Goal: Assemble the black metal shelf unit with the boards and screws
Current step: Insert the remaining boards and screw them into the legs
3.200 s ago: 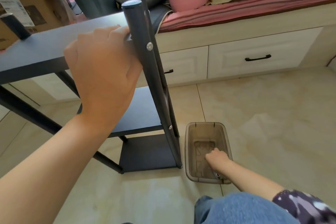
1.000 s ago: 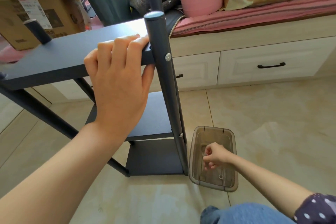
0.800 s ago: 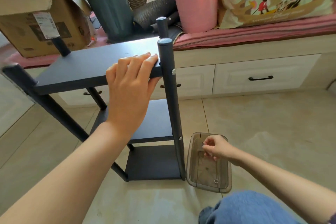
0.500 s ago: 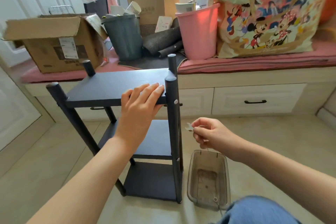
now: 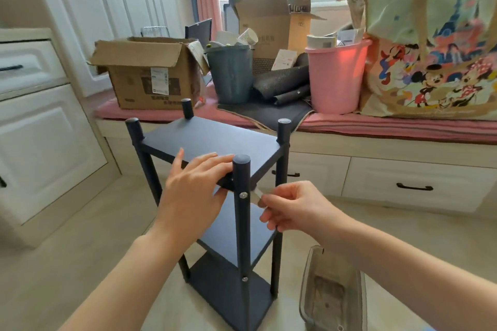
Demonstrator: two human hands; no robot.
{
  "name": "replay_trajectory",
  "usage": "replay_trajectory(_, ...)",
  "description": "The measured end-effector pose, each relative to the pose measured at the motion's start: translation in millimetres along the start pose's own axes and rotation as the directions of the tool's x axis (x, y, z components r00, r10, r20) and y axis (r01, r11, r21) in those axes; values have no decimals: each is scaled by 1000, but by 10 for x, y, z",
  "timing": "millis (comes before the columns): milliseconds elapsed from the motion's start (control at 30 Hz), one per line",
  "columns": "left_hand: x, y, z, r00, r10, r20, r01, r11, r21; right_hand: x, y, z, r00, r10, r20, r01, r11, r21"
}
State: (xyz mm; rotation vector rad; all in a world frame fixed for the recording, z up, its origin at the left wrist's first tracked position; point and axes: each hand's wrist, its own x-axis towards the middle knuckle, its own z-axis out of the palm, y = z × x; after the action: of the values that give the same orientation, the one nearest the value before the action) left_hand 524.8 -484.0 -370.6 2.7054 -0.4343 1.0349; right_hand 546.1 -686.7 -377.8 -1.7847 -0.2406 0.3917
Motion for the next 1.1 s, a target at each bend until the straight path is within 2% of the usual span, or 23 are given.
replay_trajectory(133,-33,-145,-125,991,-101,91,107,992,-66,76,107,206,999,-5,-45,3,999,-38)
replay_trajectory(367,48,-304,-200,925,-298,234,357,895,-269,204,201,322,979,-189,-71,177,974,-142)
replay_trajectory(500,-87,-241,-213,917,-346,200,399,831,-388,297,198,348,954,-297,-41,280,932,-229)
replay_trajectory(667,-222,-193,-291,905,-407,124,409,750,-519,365,204,343,937,-348,-41,333,920,-207)
replay_trajectory(733,-249,-179,-288,881,-457,124,446,712,-543,370,214,326,933,-358,-38,343,917,-204)
replay_trajectory(833,-290,-137,-237,808,-546,223,558,585,-588,353,246,334,933,-359,-33,347,920,-182)
replay_trajectory(933,-298,-83,-177,774,-533,342,614,499,-611,338,267,362,931,-361,-49,349,922,-166)
replay_trajectory(1100,-272,-60,-147,772,-479,417,618,418,-665,341,259,412,923,-379,-73,362,915,-176)
